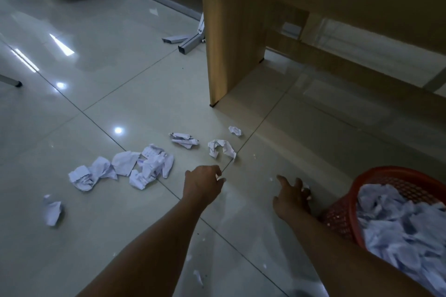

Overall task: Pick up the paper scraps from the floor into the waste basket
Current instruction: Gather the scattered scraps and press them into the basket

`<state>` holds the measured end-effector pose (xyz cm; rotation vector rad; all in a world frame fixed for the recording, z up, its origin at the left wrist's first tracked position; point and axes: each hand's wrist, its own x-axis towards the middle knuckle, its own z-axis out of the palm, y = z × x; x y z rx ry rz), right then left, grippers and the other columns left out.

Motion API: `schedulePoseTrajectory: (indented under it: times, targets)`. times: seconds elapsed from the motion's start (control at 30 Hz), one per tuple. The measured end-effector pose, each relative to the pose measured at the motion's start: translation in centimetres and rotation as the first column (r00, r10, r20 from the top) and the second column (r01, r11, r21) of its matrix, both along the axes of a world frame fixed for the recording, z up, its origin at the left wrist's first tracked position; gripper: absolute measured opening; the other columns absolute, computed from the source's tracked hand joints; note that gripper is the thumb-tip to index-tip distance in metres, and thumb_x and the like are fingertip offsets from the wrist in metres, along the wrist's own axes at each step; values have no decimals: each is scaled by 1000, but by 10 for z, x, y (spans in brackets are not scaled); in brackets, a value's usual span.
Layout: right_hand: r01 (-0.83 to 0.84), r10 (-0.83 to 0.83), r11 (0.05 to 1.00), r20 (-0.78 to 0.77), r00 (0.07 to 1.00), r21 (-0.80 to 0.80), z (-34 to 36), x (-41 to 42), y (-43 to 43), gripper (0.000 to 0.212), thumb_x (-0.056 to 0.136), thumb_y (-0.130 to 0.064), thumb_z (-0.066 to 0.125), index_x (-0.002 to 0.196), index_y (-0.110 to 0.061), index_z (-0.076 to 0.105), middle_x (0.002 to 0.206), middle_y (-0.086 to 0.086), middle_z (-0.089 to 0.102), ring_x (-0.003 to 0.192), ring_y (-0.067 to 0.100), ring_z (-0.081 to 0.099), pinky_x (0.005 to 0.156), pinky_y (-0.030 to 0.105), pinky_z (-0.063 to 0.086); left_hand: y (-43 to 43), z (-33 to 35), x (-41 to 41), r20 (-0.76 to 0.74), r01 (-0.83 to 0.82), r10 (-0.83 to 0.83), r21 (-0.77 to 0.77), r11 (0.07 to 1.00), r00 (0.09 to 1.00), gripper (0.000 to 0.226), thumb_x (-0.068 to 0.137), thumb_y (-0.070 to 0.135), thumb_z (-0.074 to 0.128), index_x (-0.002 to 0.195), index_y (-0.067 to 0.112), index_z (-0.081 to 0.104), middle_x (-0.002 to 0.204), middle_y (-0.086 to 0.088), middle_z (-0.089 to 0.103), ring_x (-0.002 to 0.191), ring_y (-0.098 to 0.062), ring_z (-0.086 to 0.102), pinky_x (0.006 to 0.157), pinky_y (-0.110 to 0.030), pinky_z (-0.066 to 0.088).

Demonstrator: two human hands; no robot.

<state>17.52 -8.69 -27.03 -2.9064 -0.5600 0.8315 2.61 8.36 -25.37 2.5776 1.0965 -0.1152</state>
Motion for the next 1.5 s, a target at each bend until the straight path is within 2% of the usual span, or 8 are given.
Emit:
schedulePoseTrajectory:
  times: [0.23, 0.53, 0.7, 0.87, 1.1, 1.3, 1.4, 1.5]
  targets:
    - [-199, 181, 964, 112, 977, 177, -21, -9, 11, 58, 86, 1, 48, 133, -33, 48, 141, 0, 33, 129, 26, 29, 96, 33, 41, 25, -13, 30, -15, 45, -44, 84, 995, 999, 70, 85, 49, 60, 144, 36, 25, 150, 1, 27, 136, -28, 25, 97, -52, 39]
    - [-250, 227, 909, 107, 968, 334, -39, 1, 24, 46, 89, -3, 55, 126, -28, 61, 140, 1, 41, 121, 22, 45, 94, 34, 48, 50, -39, 81, -189, 183, -154, 146, 972, 970, 94, 80, 70, 52, 146, 47, -10, 160, -1, -14, 145, -39, -7, 105, -62, 30]
    - [-277, 259, 896, 100, 961, 347, -43, 12, 29, 31, 87, -8, 55, 112, -22, 68, 113, 7, 54, 101, 26, 53, 83, 32, 46, 62, -50, 117, -273, 266, -230, 103, 958, 934, 92, 82, 74, 43, 142, 49, -23, 156, 1, -29, 144, -41, -15, 105, -63, 28]
    - [-300, 282, 926, 108, 953, 227, -42, 15, 34, 23, 93, -7, 50, 108, -14, 67, 119, 7, 47, 113, 26, 50, 98, 32, 44, 58, -67, 128, -300, 287, -243, 109, 952, 922, 66, 94, 62, 29, 148, 45, -5, 159, 2, -12, 141, -37, 8, 101, -57, 32]
    - [-334, 309, 906, 132, 942, 261, -54, 17, 24, 31, 86, -5, 59, 112, -18, 69, 114, 14, 53, 104, 32, 54, 88, 39, 48, 48, -76, 98, 36, 210, -213, 70, 975, 976, 22, 99, 23, 43, 120, 18, 48, 122, -13, 40, 103, -35, 44, 76, -43, 42]
    - [-278, 243, 948, 209, 947, 156, -35, 8, 49, 16, 94, -19, 54, 96, -23, 70, 110, 4, 51, 105, 28, 55, 74, 31, 42, 55, -63, 58, 245, 239, -257, 101, 966, 935, 30, 94, 22, 36, 119, 15, 51, 109, -11, 50, 94, -30, 51, 59, -41, 48]
    - [-318, 270, 920, 219, 938, 230, -25, -13, 74, 25, 96, -27, 50, 115, -36, 64, 116, 0, 51, 107, 25, 51, 78, 32, 43, 72, -51, 30, 314, 56, -148, 284, 957, 938, 44, 93, 15, 46, 136, 20, 44, 104, -7, 54, 91, -24, 51, 58, -35, 48]
    - [-471, 423, 802, 208, 882, 368, -29, -39, 120, 28, 90, -40, 57, 117, -49, 59, 124, -8, 45, 108, 18, 47, 82, 32, 44, 92, -45, -3, 387, -170, 14, 371, 913, 922, 41, 86, 6, 49, 126, 13, 54, 104, -8, 58, 95, -26, 51, 68, -33, 47]
